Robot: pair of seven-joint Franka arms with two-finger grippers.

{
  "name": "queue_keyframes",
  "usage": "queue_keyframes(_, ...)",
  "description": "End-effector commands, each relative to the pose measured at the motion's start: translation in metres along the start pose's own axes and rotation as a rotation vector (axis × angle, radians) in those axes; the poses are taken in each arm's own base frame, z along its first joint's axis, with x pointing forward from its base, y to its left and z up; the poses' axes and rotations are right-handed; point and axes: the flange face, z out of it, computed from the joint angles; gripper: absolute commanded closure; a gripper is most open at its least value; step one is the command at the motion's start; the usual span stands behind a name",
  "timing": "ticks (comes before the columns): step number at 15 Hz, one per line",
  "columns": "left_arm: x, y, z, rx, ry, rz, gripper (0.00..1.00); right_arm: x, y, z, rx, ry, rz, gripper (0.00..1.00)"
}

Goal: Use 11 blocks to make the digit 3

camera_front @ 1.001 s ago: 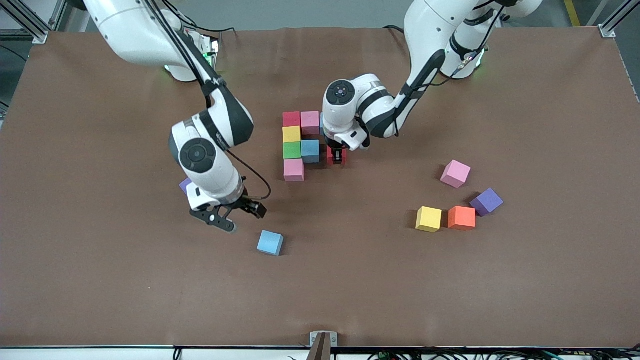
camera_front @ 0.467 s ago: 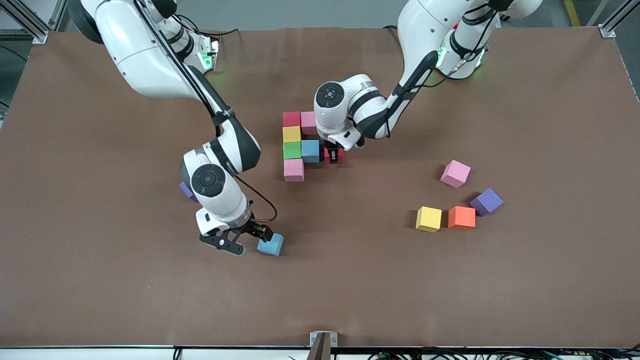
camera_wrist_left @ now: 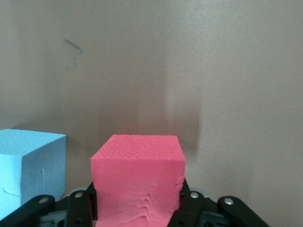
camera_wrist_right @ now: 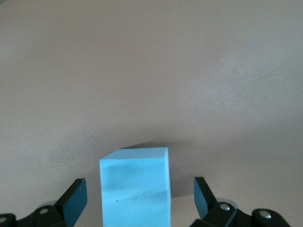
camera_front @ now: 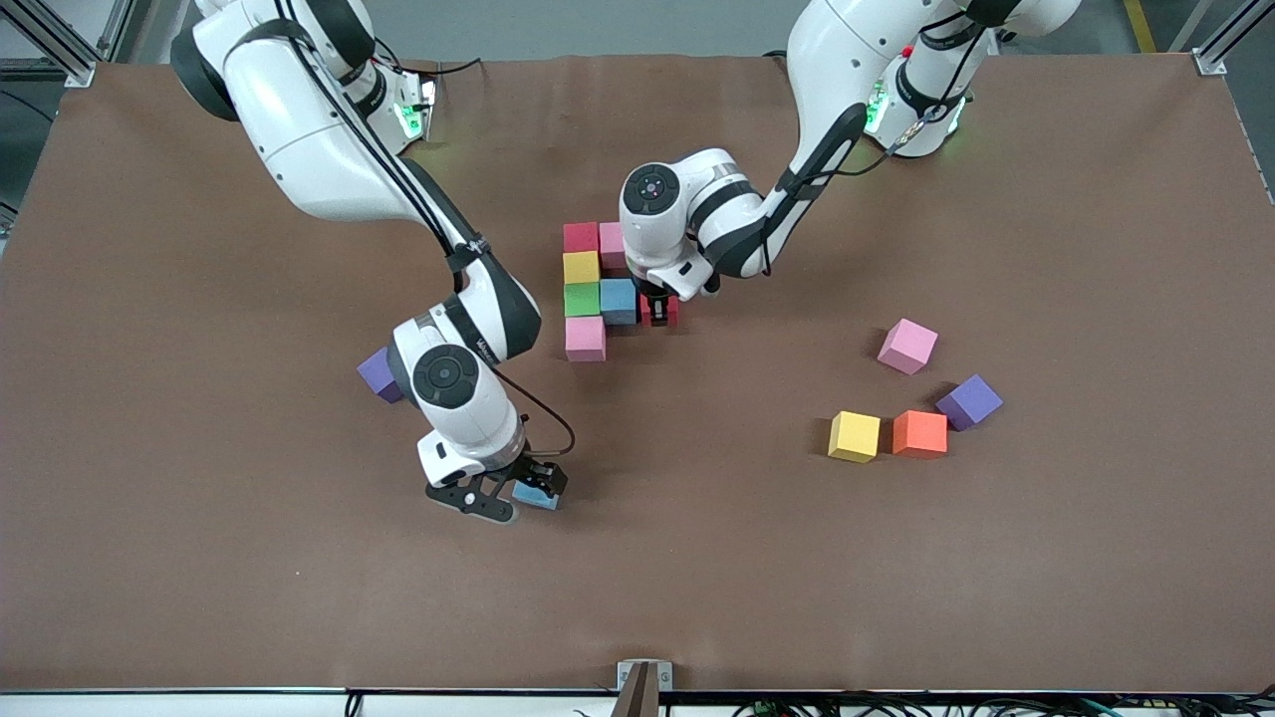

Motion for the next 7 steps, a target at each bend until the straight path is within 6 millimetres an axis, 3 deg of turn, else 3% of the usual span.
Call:
queue_keyframes(1, -0.014, 0.001, 0.021, 0.024, -0.018, -0.020, 0.66, -0.001, -0.010, 0.010, 0.000, 0.015, -0.024, 0.02)
queue_keyframes(7, -0.017, 0.004, 0.017, 0.015, -0.026, -0.017, 0.64, -0.009, -0.007, 0.031, -0.038, 0.012, -0.038, 0.03)
